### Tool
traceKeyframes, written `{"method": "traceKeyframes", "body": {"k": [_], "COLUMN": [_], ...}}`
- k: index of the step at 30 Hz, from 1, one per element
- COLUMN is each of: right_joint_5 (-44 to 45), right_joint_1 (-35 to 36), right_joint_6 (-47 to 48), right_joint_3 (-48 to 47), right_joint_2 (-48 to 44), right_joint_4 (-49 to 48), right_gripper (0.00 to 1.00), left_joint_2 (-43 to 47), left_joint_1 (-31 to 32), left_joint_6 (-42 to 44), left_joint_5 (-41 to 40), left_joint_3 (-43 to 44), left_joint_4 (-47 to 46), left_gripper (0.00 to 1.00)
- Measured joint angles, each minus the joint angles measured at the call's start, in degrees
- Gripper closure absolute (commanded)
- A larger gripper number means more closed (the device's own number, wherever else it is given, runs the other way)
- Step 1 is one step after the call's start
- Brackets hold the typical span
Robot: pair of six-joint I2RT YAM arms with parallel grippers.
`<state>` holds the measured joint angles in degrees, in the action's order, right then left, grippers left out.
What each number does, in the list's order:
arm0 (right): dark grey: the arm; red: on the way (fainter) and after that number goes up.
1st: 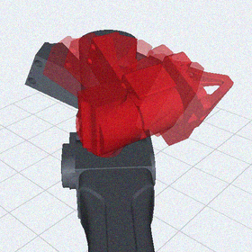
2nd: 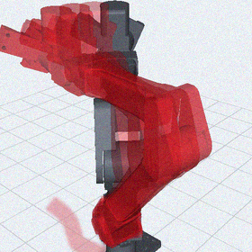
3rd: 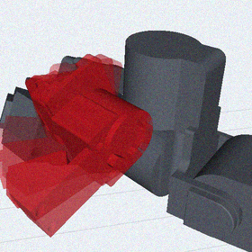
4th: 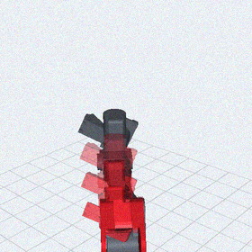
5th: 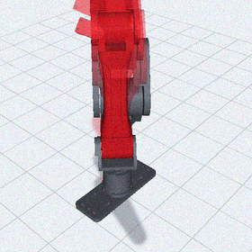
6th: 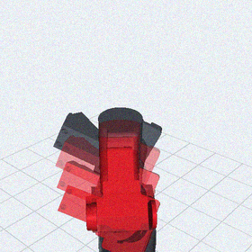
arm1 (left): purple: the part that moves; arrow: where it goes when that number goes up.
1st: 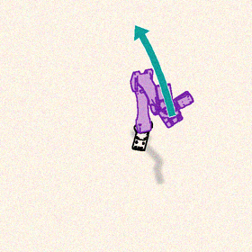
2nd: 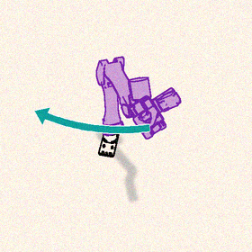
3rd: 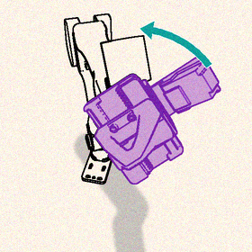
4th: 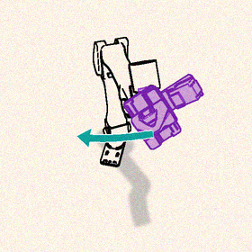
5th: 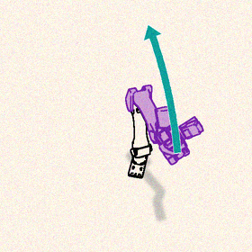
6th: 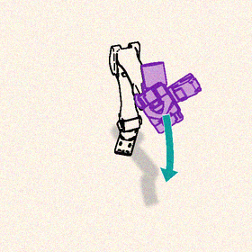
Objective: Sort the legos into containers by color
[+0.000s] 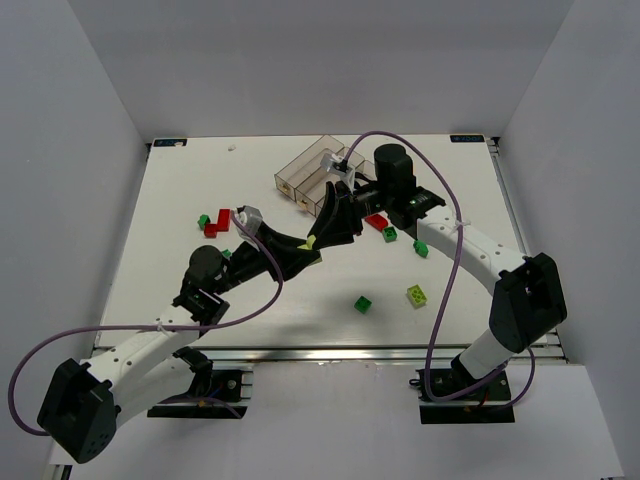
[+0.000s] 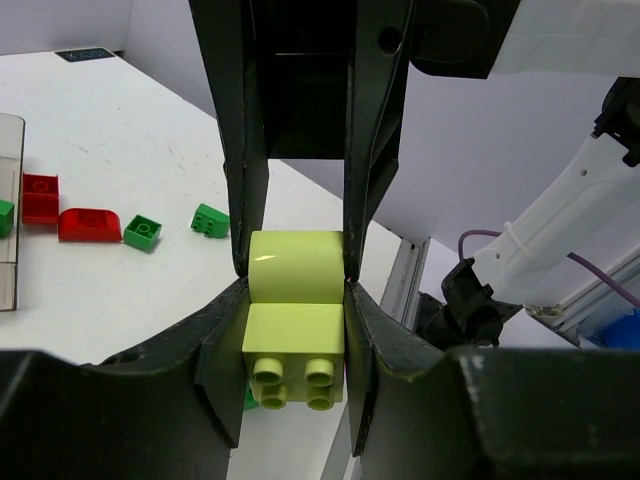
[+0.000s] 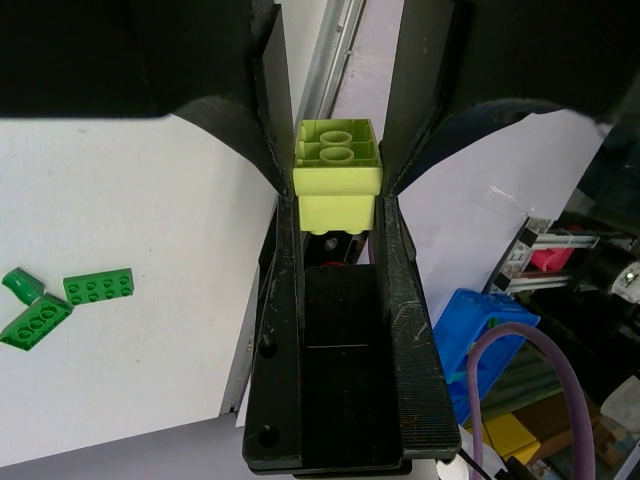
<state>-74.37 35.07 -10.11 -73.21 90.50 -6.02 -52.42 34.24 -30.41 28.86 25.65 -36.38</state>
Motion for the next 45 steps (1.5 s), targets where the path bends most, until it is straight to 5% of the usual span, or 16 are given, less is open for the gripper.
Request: {"method": "traceKeyframes", "body": {"k": [4,5,9,31,36,45], "right_joint_5": [-0.2,-0.2,-0.6,-2.4,-2.3,-2.4], "right_joint_1": [0.0,0.0,0.0,0.0,-0.1,-0.1], "right_joint_6": [0.0,-0.1,-0.4,-7.5,-7.7,-7.7], "right_joint_3": [0.0,0.0,0.0,1.4,1.8,1.8], "right_joint_2": [0.0,0.0,0.0,0.0,0.1,0.2], "right_joint_4": [-0.1,-0.2,-0.4,-7.9,-8.1,-8.9], "right_gripper": [0.90,0.91,0.94,0.97,0.97,0.97], "left_joint_2": [0.0,0.0,0.8,6.1,6.0,5.8], "left_joint_1": [0.0,0.0,0.1,0.1,0.1,0.1], "left_joint_6": [0.0,0.0,0.1,0.2,-0.8,-1.5], "left_joint_5": [0.0,-0.1,-1.2,-1.9,-1.1,-0.5], "left_joint_3": [0.0,0.0,0.0,0.0,0.0,0.0], "left_joint_4": [0.0,0.1,1.4,7.5,7.3,6.8], "left_gripper": [0.75,0.48,0.37,0.39,0.57,0.74]}}
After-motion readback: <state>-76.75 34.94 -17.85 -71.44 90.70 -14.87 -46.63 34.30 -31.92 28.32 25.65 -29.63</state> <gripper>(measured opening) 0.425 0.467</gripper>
